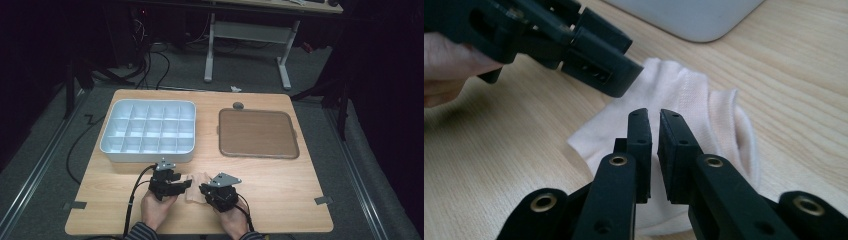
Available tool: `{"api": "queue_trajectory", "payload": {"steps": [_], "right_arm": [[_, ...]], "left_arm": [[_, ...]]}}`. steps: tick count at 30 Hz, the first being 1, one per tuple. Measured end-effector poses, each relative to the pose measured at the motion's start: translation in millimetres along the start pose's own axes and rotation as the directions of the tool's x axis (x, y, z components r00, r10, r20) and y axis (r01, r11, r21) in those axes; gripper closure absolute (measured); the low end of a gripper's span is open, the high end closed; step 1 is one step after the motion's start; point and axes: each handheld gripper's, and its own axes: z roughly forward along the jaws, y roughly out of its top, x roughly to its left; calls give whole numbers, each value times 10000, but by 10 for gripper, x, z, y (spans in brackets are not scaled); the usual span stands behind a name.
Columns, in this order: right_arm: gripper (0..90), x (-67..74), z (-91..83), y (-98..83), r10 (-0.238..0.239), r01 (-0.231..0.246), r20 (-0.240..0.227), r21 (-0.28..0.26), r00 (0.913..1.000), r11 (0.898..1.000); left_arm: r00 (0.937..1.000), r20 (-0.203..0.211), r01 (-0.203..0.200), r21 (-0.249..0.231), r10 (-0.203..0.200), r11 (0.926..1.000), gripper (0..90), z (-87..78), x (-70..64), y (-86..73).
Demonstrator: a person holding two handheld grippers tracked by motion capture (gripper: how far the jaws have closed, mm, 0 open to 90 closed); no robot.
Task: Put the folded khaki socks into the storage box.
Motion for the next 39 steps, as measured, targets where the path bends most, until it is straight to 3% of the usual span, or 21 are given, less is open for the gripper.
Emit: {"api": "queue_trajectory", "payload": {"steps": [9,16,25,33,39], "right_arm": [[843,-27,103,-98,162,-163,29,406,9999,9990],[845,-34,110,-111,65,-66,38,428,10000,9991],[845,-28,111,-122,33,-35,39,426,10000,9991],[847,-18,102,-147,42,-44,53,336,10000,9994],[838,22,81,-148,14,-8,-153,372,9999,9993]], "left_arm": [[9996,216,191,165,-194,9997,506,97,20,13],[9982,550,231,244,-244,9994,567,160,29,9],[9950,969,207,193,-225,9996,819,163,24,4],[9923,1206,283,-95,-269,9996,844,81,29,3],[9931,1176,21,-26,-18,10000,845,60,-5,-7]]}}
